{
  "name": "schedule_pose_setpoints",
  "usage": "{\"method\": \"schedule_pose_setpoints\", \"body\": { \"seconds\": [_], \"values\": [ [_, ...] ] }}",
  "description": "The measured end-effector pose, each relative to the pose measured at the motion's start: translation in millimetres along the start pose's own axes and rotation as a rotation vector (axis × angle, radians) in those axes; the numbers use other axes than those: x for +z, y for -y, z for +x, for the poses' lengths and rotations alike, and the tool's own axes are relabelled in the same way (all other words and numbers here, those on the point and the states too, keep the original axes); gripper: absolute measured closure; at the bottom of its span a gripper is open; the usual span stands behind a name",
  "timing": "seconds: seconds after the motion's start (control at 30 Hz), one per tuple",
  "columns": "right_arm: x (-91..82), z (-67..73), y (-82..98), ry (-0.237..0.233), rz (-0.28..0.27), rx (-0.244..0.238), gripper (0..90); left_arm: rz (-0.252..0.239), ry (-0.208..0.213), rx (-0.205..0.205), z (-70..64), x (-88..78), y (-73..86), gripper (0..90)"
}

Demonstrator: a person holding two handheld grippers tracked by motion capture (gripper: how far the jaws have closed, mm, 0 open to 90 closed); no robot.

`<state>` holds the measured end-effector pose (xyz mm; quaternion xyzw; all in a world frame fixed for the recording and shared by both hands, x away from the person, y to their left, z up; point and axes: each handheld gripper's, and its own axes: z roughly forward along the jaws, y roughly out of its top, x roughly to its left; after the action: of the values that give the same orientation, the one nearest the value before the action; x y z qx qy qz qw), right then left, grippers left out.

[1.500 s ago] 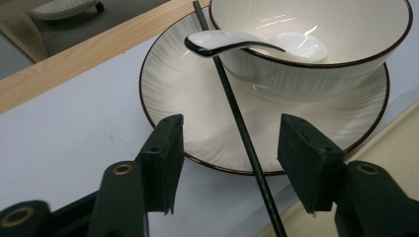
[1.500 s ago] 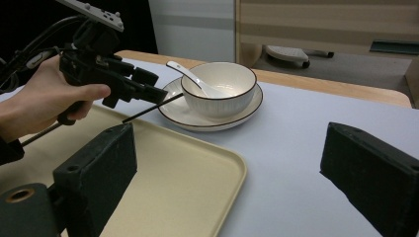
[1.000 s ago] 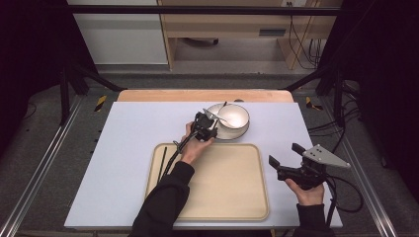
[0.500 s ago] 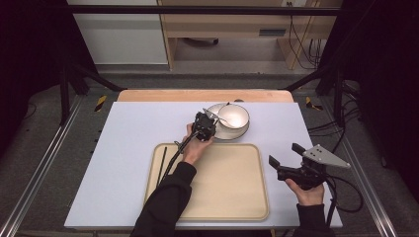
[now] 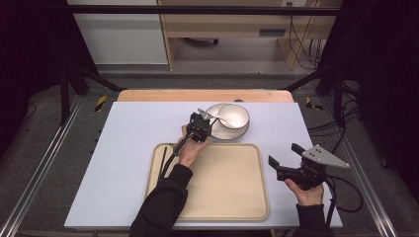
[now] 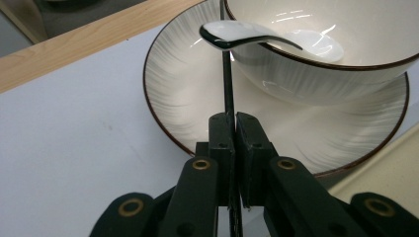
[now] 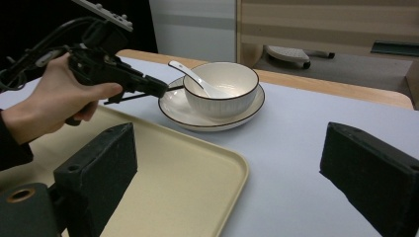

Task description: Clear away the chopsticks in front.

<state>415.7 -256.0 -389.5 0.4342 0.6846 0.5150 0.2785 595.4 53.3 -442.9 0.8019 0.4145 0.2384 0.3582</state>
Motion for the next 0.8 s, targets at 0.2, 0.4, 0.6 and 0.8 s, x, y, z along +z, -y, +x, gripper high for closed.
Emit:
{"method": "schedule_pose_setpoints", "body": {
  "seconds": [0.2, 0.4, 0.6, 0.8],
  "values": [
    [-0.1, 1.0, -0.3, -0.001, -0.001, -0.005, 7.4, -0.020, -0.012, -0.017, 9.6, -23.0, 4.4, 85.3],
    [0.3, 1.2, 0.2, 0.001, 0.003, -0.002, 7.4, -0.030, -0.036, -0.044, 17.8, -41.1, 15.5, 85.3],
    [0.2, 1.4, 0.1, 0.000, 0.003, -0.001, 7.4, -0.051, -0.059, -0.079, 24.7, -61.9, 29.6, 85.4],
    [0.1, 1.8, 0.6, 0.001, 0.003, 0.001, 7.4, -0.083, -0.088, -0.117, 25.1, -84.8, 45.5, 85.4]
  ]
}}
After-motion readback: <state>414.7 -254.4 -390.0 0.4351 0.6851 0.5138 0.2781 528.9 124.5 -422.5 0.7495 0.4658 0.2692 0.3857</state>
